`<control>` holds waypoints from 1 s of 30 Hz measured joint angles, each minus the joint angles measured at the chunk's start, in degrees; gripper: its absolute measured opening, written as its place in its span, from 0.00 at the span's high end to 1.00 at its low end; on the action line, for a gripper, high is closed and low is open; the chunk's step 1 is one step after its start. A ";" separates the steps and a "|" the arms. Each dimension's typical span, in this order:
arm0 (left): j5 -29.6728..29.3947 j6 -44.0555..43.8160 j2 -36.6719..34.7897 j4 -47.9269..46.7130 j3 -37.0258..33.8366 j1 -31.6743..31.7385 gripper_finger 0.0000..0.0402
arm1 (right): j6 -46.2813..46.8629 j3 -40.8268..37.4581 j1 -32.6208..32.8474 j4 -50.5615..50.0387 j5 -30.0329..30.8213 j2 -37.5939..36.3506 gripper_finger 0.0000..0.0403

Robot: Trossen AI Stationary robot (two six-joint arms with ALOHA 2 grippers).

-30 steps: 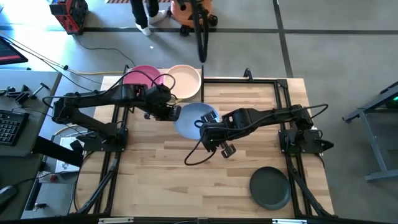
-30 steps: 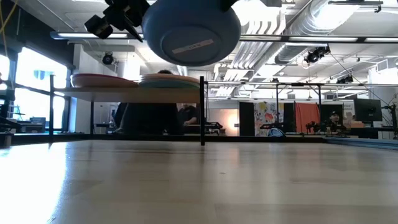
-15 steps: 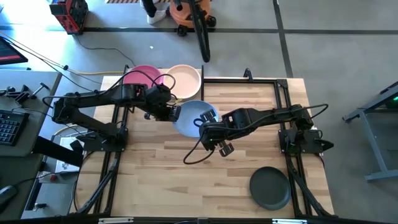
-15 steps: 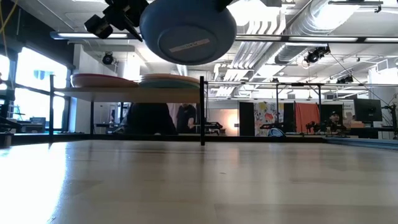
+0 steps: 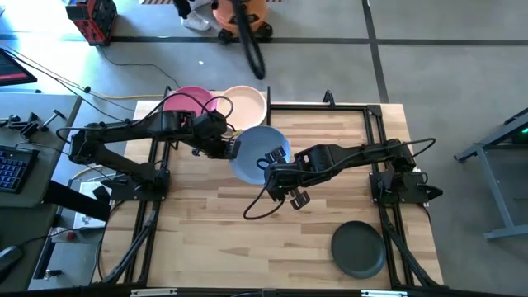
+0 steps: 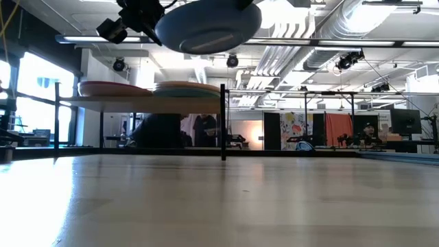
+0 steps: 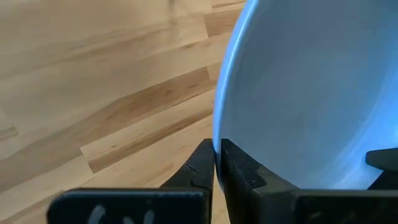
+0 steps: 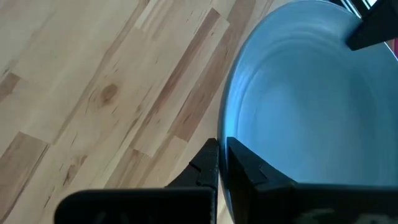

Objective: Place and stack plates onto a shelf
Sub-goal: Stack the blue plate on top of the pink plate on the shelf

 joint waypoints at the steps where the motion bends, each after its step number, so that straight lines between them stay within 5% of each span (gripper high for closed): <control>1: -0.28 0.03 0.00 -0.01 0.00 0.00 0.99 | 0.00 0.00 -0.03 -0.01 0.02 0.00 1.00; 11: -1.13 1.04 0.00 -0.22 0.02 -0.02 0.99 | 1.10 0.00 -0.03 -0.07 1.66 0.00 0.99; 22: -1.32 3.46 -0.69 -2.44 0.02 1.32 1.00 | 4.61 0.00 -0.08 -0.62 3.16 -0.25 0.70; 30: -1.38 4.81 -1.82 -8.35 0.00 5.51 1.00 | 9.15 2.28 -0.03 -2.93 6.55 -0.41 0.62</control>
